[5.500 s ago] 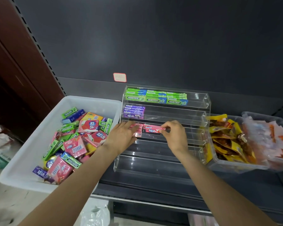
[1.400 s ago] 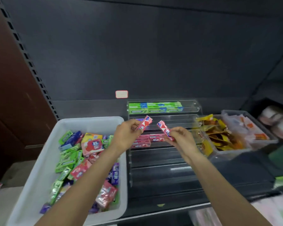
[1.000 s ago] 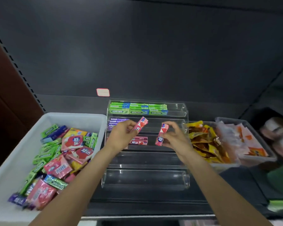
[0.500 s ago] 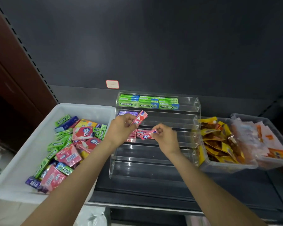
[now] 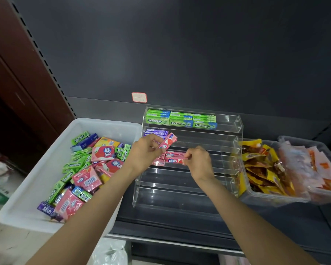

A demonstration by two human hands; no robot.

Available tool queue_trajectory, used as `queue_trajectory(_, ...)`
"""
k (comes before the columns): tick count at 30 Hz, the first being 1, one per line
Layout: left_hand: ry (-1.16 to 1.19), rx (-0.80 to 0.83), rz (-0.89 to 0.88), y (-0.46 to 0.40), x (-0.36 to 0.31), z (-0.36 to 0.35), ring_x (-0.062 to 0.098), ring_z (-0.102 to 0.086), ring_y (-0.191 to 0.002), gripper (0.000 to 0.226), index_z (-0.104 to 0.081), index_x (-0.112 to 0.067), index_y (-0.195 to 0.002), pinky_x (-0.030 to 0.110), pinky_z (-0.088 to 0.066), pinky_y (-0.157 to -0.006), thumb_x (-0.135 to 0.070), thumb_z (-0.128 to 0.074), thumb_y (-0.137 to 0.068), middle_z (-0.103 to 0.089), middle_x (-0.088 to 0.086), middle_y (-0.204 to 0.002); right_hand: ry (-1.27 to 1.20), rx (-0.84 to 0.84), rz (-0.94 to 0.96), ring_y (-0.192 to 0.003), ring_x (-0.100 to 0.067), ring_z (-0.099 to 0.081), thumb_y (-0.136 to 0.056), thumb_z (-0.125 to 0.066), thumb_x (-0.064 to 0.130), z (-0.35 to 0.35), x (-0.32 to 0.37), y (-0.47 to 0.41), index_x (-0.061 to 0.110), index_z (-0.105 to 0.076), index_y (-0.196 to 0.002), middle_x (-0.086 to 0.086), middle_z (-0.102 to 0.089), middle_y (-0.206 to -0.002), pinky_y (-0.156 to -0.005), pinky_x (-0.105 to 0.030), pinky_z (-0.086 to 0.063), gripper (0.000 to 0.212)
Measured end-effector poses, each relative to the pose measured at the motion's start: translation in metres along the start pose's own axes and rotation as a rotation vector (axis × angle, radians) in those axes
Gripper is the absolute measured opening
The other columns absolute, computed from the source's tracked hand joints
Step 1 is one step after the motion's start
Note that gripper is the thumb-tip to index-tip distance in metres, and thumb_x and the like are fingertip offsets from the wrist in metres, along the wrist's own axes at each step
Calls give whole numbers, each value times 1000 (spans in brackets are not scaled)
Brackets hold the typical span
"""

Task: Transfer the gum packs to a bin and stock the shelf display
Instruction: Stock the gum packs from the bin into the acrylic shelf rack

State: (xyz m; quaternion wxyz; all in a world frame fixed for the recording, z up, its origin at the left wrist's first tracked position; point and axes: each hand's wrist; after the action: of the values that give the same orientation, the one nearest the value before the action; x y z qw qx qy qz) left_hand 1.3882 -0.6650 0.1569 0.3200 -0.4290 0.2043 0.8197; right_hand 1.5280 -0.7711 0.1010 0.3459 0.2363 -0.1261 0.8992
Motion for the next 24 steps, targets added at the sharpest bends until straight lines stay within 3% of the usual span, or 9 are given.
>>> queue_trajectory(6,33,20,-10,1,-2,-5,22,-65,-87,18,-58,-15,-102,30,-51,-79,-13,-66,-86,-66,7,-90,44,140,53,-81,-19,-66,-86,-63,2,7,-2,-7,7,-72,-85,-9,-69,-94,-74,-26,-53,10)
queue_trajectory(9,-6,32,-54,0,-2,-5,10,-63,-76,18,-61,-15,-103,14,-50,-67,-13,-66,-86,-65,2,-89,5,120,48,-91,-20,-66,-90,-59,8,17,1,-4,11,-70,-105,-6,-69,-104,-82,-31,-54,18)
queue_trajectory(11,-42,42,-85,1,0,-5,4,-60,-70,18,-62,-14,-102,6,-46,-59,-11,-66,-85,-64,-1,-88,-199,57,44,-96,-14,-63,-91,-55,7,30,3,1,17,-63,-118,0,-66,-109,-81,-27,-53,30)
queue_trajectory(14,-79,73,-129,2,3,-11,10,-62,-73,17,-64,-15,-101,19,-52,-70,-10,-67,-84,-68,2,-90,-595,173,83,-96,-7,-62,-89,-57,4,42,8,11,25,-56,-125,6,-62,-110,-77,-24,-55,42)
queue_trajectory(16,-103,100,-153,3,6,-17,11,-63,-78,19,-64,-16,-102,24,-53,-77,-10,-67,-84,-69,1,-93,-578,216,142,-94,-13,-63,-85,-65,8,39,8,13,23,-63,-116,3,-66,-105,-79,-31,-56,35)
queue_trajectory(19,-169,75,-177,3,12,-22,9,-60,-89,27,-63,-15,-111,15,-47,-81,-13,-66,-85,-68,1,-105,-519,138,113,-89,-15,-65,-84,-68,9,34,4,12,17,-70,-97,5,-68,-95,-80,-34,-56,16)
queue_trajectory(24,-479,103,-225,9,32,-21,20,-43,-128,51,-44,-18,-137,31,-37,-108,-21,-61,-89,-48,2,-139,-406,11,5,-85,-7,-60,-85,-66,9,26,-12,12,14,-71,-98,1,-69,-98,-71,-16,-50,15)
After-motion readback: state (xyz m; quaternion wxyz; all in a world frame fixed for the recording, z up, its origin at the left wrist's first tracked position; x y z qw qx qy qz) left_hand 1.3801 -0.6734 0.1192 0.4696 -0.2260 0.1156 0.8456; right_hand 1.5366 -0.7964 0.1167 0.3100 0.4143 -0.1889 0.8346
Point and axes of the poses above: each hand's wrist, its own y-axis away from the middle knuckle, its own z-axis out of the back of the hand, x = y × z
